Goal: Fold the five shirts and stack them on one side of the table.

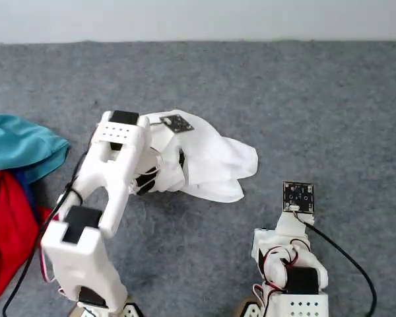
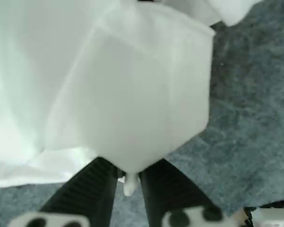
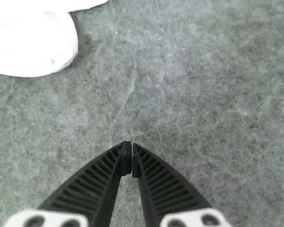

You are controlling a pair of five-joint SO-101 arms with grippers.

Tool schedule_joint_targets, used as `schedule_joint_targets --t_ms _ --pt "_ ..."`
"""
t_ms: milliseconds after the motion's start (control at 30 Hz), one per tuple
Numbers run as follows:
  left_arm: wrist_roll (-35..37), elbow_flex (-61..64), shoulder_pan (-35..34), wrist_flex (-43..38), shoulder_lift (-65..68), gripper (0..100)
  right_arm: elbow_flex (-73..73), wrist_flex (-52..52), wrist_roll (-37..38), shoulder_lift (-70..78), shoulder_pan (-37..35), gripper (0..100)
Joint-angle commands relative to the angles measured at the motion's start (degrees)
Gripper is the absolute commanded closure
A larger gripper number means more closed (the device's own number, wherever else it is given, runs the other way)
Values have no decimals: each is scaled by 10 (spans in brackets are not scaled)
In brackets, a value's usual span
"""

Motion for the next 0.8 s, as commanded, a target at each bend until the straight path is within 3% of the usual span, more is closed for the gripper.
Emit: schedule_joint_targets --t_ms 0,133,500,767 --pt "18 -7 5 37 -95 985 8 1 -4 -2 0 983" --pt "53 -4 3 84 -140 985 8 1 -4 -2 0 983" --pt "142 92 33 83 -338 985 8 1 -4 -2 0 983" --pt "145 170 24 83 -532 985 8 1 -4 -2 0 983"
